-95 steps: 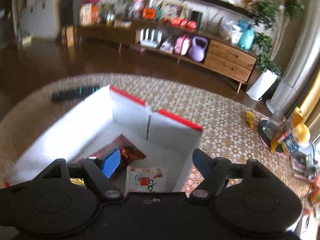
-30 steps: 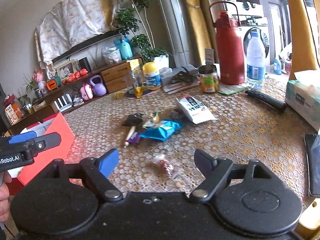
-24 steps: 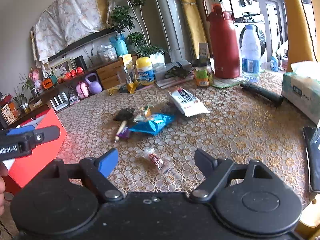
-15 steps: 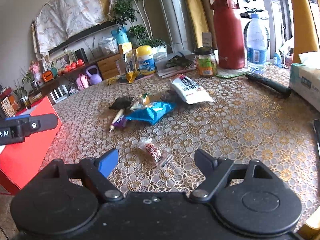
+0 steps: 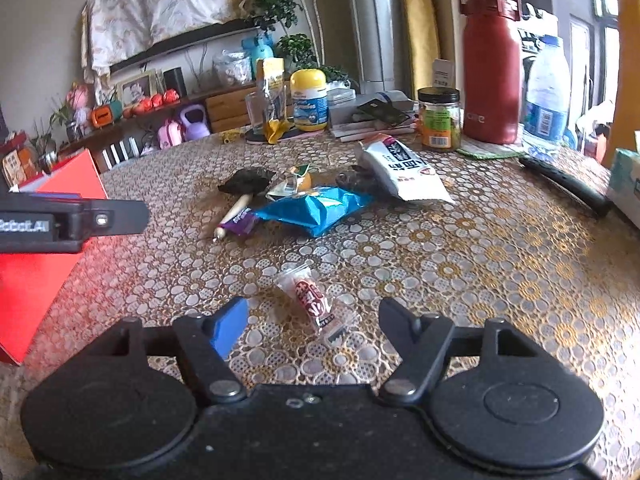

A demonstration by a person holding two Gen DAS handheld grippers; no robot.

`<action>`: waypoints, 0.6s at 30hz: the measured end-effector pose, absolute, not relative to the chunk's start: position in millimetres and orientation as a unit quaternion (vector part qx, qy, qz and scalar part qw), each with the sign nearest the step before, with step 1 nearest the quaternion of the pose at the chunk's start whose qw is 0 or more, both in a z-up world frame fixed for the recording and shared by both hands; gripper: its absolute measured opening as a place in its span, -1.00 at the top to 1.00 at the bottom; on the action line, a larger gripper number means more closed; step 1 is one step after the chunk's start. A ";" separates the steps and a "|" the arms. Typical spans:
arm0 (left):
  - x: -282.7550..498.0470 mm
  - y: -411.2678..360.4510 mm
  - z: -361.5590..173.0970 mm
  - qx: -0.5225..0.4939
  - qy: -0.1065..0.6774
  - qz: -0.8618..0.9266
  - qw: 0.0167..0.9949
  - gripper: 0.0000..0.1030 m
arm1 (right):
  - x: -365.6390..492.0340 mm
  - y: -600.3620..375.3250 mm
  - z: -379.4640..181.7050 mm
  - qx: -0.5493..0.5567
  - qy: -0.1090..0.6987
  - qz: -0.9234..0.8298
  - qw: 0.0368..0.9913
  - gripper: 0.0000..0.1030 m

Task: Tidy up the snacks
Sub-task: 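Move right tool to small white-red wrapped candy while left tool approaches purple candy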

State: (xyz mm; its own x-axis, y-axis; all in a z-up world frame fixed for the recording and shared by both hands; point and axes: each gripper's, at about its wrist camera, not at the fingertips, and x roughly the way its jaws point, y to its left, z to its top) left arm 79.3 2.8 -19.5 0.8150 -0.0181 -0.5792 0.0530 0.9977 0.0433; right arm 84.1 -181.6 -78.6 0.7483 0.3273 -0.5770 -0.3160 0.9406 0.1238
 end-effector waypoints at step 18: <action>147.1 -31.2 -61.8 0.111 0.343 -0.050 0.932 -0.73 | 98.3 -178.2 -90.6 -0.011 0.301 0.179 0.936 0.51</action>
State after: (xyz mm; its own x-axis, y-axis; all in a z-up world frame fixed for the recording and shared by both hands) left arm 147.1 -31.2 -61.8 0.7603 -0.0166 -0.6493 0.1685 0.9705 0.1725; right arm 98.3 -178.2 -90.6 0.7541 0.3293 -0.5683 -0.3425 0.9354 0.0875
